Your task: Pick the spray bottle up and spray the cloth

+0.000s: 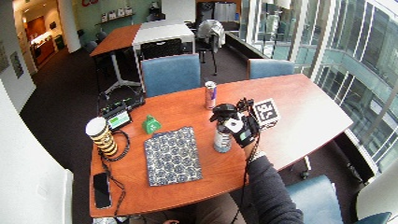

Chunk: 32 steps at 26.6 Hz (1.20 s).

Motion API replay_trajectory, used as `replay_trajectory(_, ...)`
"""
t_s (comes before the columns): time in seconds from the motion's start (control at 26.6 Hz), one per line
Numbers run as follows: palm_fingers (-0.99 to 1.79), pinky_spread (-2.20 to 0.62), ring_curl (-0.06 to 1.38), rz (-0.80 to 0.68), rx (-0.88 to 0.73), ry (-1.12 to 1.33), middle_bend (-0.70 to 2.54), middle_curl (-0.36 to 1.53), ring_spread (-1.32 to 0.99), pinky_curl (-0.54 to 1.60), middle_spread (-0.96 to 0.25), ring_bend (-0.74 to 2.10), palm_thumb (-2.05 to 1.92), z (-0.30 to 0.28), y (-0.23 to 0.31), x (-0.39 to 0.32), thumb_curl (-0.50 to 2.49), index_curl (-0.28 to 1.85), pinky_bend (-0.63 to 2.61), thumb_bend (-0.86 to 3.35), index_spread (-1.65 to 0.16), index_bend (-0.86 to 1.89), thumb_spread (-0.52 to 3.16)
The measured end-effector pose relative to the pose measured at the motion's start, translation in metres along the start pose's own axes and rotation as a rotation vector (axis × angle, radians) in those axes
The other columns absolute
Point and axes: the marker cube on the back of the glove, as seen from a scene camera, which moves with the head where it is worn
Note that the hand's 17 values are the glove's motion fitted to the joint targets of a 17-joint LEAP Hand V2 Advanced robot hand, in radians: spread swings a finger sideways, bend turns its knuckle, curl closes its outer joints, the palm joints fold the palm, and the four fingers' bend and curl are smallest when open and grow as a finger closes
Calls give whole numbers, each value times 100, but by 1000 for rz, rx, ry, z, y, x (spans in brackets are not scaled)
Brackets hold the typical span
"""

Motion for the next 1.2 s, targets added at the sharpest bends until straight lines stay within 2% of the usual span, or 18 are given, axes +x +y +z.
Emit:
replay_trajectory(0.26, 136, -28, 39, -131, 125, 39, 36, 45, -24, 38, -26, 46, 90, -7, -9, -22, 58, 37, 42, -4, -31, 31, 51)
replay_trajectory(0.56, 137, -28, 41, -194, 156, 59, 39, 46, -24, 38, -26, 50, 87, -5, -9, -30, 61, 42, 43, -3, -30, 33, 53)
replay_trajectory(0.87, 134, -24, 43, -157, 6, 129, 41, 47, -23, 38, -25, 52, 86, -1, -12, -19, 64, 46, 43, -3, -29, 33, 55)
replay_trajectory(1.2, 134, -23, 43, -267, -95, 332, 41, 48, -23, 38, -25, 53, 87, -35, -66, -97, 67, 49, 44, -3, -29, 32, 55)
